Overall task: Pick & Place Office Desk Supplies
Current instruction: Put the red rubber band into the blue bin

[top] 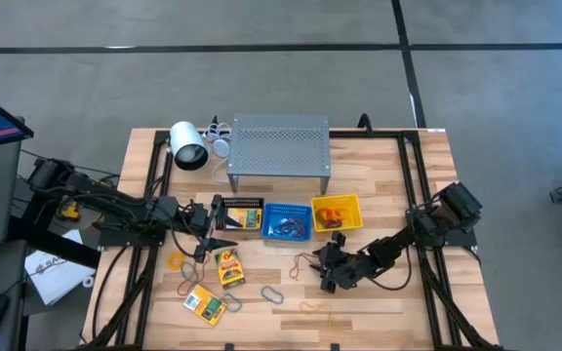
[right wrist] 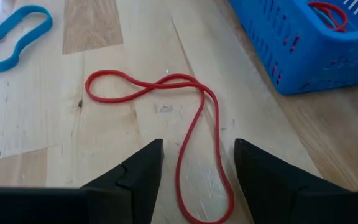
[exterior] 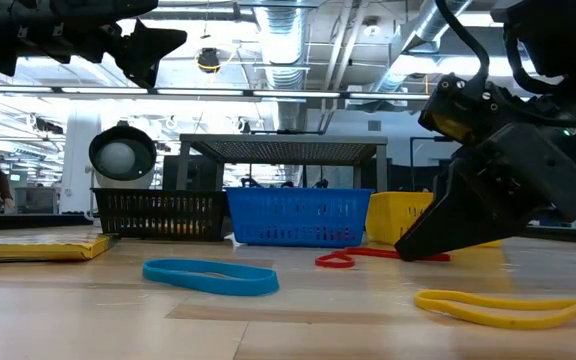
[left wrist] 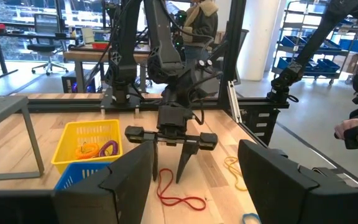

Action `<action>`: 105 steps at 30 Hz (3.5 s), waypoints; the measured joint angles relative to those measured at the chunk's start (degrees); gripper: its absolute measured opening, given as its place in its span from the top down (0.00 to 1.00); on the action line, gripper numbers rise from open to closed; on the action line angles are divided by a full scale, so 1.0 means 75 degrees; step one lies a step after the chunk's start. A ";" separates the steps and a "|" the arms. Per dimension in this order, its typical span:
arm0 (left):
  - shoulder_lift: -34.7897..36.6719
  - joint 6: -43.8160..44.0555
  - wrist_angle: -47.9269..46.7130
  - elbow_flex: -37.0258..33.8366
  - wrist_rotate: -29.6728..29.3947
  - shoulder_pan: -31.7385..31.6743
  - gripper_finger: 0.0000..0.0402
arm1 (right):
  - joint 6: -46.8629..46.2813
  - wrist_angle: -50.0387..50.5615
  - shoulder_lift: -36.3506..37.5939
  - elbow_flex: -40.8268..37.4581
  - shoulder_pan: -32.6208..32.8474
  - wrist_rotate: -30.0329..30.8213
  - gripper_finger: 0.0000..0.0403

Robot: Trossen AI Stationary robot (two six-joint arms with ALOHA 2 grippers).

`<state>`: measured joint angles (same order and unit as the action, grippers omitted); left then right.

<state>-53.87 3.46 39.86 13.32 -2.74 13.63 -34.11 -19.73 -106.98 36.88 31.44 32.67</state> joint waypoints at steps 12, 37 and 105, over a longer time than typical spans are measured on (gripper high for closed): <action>0.0000 0.0000 0.0000 0.0000 0.0000 0.0000 0.42 | 0.0003 0.0116 -0.0015 0.0010 0.0006 -0.0151 0.67; 0.0000 0.0002 0.0003 0.0000 -0.0002 0.0003 0.42 | 0.0037 0.0064 0.0603 -0.0055 -0.0039 -0.0569 1.00; 0.0003 0.0000 -0.0170 -0.0003 0.0000 0.0000 0.42 | 0.4426 -0.5741 0.3480 -0.2241 -0.2693 -0.3786 1.00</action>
<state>-53.84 3.46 38.58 13.30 -2.74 13.63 -0.91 -62.79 -80.88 20.07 11.24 4.27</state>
